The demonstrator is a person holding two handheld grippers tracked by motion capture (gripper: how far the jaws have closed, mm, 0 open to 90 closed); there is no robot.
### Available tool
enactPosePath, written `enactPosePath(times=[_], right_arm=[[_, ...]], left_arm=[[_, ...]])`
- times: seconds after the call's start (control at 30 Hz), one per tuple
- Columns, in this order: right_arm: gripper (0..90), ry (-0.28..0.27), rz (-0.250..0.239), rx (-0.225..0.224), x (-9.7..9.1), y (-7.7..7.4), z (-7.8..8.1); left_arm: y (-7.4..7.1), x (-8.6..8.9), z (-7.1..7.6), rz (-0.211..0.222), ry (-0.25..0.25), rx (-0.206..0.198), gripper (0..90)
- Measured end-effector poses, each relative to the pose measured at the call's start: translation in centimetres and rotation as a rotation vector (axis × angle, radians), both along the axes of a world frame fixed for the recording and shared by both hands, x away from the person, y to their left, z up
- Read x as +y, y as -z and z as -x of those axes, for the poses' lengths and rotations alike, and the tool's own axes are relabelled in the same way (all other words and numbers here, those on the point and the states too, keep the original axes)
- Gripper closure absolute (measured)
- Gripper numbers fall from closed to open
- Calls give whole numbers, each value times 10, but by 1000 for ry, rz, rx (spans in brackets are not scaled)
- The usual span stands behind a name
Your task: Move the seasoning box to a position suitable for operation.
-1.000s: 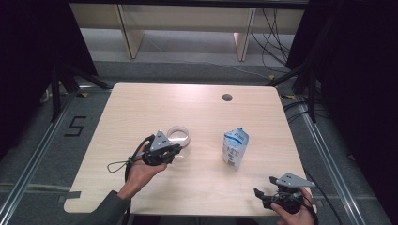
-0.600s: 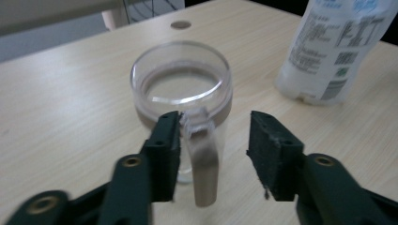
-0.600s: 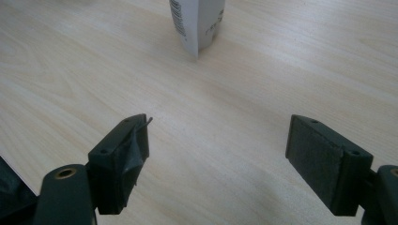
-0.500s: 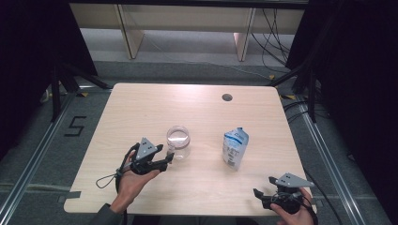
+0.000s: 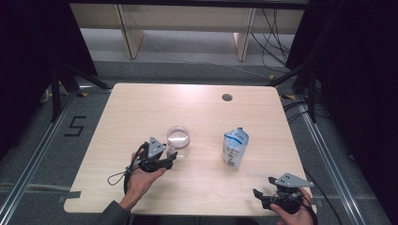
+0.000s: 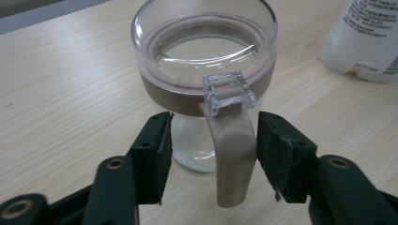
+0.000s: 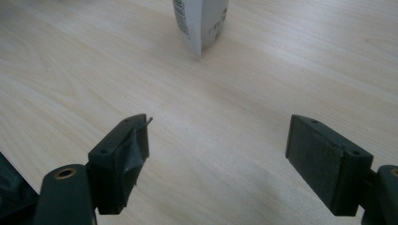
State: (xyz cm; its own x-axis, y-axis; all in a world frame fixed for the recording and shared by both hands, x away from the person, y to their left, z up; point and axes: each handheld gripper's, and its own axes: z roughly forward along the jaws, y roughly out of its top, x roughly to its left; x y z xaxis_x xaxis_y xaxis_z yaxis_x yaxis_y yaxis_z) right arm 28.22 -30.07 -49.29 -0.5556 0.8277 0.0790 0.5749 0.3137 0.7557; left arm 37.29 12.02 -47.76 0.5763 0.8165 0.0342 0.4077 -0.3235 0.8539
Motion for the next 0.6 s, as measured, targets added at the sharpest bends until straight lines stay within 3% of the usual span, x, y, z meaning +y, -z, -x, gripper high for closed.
enactPosePath(times=[0.13,0.23,0.33,0.6], right_arm=[[225,-5,2,4,0,0,0],[225,-21,8,-10,-1,0,-1],[225,-24,12,-10,-1,0,-1],[225,-24,8,-10,-1,0,-1]], left_arm=[[0,1,-1,-11,8,-9,515],[0,4,-2,-1,17,-6,611],[-1,6,-2,-19,45,-3,695],[0,9,-3,32,65,19,713]])
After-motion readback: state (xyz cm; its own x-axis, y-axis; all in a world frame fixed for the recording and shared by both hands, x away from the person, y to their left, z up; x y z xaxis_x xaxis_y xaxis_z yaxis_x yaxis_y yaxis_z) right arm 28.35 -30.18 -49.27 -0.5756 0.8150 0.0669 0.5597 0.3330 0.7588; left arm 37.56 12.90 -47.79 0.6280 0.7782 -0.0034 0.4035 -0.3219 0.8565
